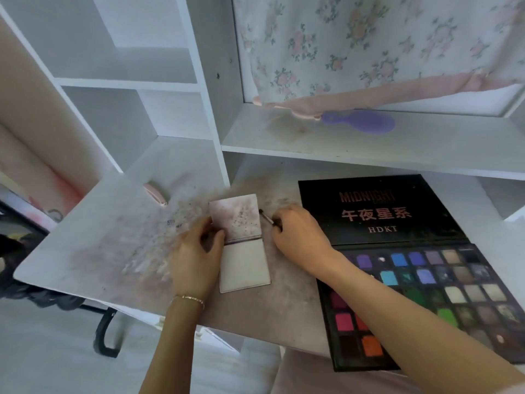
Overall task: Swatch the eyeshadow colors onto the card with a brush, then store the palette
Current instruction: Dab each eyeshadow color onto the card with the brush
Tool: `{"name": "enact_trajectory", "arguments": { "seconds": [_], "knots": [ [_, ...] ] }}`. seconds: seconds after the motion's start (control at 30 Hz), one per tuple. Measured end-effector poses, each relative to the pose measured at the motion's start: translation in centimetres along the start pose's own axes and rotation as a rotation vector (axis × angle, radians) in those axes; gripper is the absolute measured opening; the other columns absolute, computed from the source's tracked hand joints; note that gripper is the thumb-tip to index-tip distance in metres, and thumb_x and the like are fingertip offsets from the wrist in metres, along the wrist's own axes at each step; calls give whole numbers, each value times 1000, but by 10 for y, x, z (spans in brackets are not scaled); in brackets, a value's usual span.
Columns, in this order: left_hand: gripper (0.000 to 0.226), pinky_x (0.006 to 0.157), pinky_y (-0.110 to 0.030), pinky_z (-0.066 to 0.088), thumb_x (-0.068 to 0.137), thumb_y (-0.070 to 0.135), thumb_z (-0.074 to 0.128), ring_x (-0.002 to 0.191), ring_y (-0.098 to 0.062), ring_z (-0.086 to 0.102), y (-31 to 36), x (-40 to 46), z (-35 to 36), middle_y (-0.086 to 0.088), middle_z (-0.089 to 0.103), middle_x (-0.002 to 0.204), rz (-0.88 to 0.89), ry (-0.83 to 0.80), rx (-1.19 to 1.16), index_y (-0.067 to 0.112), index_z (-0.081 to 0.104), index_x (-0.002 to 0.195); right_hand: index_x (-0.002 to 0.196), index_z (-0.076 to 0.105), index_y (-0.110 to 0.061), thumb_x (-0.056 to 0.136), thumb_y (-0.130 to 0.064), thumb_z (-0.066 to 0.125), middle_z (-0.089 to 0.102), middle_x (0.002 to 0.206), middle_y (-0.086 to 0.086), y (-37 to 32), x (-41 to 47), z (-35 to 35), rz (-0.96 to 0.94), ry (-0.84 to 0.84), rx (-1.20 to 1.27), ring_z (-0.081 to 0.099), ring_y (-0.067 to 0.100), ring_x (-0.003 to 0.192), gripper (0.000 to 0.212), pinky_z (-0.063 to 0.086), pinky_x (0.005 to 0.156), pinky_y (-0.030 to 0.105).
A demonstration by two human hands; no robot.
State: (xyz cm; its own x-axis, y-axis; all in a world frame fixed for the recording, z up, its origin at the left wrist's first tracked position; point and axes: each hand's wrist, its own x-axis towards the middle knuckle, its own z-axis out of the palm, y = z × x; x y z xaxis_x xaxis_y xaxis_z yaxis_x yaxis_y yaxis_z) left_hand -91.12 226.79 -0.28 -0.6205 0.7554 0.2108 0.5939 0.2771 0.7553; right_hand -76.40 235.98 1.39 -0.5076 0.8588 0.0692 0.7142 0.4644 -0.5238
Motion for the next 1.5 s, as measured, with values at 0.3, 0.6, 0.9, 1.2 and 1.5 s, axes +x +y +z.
{"name": "enact_trajectory", "arguments": {
  "seconds": [0.3,0.6,0.9,1.2,1.5],
  "knots": [
    [5,58,-5,37,86,15,61,65,1,54,5,-4,-1,5,62,73,-7,7,-145,16,64,82,92,60,-15,82,-16,54,56,75,-7,9,-14,-27,154,-25,294,51,5,67,12,39,51,13],
    [10,57,-2,37,89,11,57,63,6,56,32,-34,12,12,59,70,75,-100,-252,16,61,81,86,55,-26,86,-8,55,66,62,-6,38,-76,-65,190,144,744,59,0,61,18,46,61,12],
    [17,62,-6,39,91,16,53,73,-7,57,50,-44,47,2,64,84,49,-75,-223,8,65,98,86,60,-18,90,4,44,60,70,-2,69,-158,-72,5,458,772,50,13,53,27,43,49,24],
    [18,67,-14,35,91,16,52,80,-13,55,66,-41,66,0,62,88,21,-9,-213,6,64,100,100,54,-28,80,-8,54,67,83,-11,78,-171,-62,-42,547,612,52,16,56,28,44,47,23],
    [10,64,-6,41,90,15,55,70,-6,56,64,-34,64,3,63,78,32,-87,-284,11,65,89,89,55,-20,90,-9,42,60,66,-2,87,-151,-67,-9,564,631,57,7,61,17,46,55,15]
  ]
}}
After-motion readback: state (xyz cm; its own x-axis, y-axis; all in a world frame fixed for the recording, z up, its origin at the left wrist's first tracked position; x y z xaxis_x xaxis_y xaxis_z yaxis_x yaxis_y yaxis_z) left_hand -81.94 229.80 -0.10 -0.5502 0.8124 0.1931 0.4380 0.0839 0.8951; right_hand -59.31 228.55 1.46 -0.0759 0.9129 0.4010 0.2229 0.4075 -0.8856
